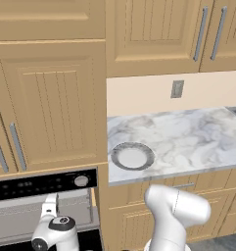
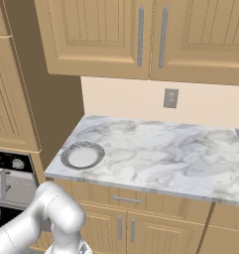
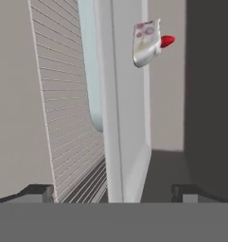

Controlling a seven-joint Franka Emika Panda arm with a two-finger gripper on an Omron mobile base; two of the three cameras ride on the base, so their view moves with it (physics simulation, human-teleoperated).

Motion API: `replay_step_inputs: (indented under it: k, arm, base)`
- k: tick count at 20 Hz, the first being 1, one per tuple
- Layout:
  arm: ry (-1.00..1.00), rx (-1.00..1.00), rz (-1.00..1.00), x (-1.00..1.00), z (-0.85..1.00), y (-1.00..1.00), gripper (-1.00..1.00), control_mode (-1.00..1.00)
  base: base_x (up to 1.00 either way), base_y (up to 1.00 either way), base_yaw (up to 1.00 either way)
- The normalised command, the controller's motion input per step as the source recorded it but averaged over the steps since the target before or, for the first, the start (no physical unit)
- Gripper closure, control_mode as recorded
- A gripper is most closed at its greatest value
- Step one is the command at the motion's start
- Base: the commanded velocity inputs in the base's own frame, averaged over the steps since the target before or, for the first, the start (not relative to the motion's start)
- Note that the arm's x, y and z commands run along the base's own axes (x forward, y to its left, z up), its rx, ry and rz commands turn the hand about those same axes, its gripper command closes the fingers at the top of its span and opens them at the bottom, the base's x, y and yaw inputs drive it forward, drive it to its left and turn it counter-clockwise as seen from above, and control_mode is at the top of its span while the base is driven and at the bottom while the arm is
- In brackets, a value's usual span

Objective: Take the baked cake out of the oven and place it on the plate for cooling. Then close the oven door.

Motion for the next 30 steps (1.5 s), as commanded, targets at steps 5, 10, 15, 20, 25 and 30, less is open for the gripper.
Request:
replay_step_inputs:
  k: [5,10,15,20,25,30]
  arm:
    - [0.0,0.0,0.0,0.19,0.0,0.02,-1.0,-1.0]
    - [0.0,0.0,0.0,0.2,-0.01,0.03,-1.0,-1.0]
    - [0.0,0.0,0.0,0.19,-0.06,0.01,-1.0,-1.0]
    - [0.0,0.0,0.01,0.16,-0.13,0.06,-1.0,-1.0]
    - [0.0,-0.01,0.01,0.13,-0.2,0.05,-1.0,-1.0]
    - [0.02,-0.05,0.02,0.1,-0.27,0.06,-1.0,-1.0]
  base:
    - [0.0,0.0,0.0]
    - [0.0,0.0,0.0]
    - [0.0,0.0,0.0]
    - [0.0,0.0,0.0]
    - [0.0,0.0,0.0]
    - [0.0,0.0,0.0]
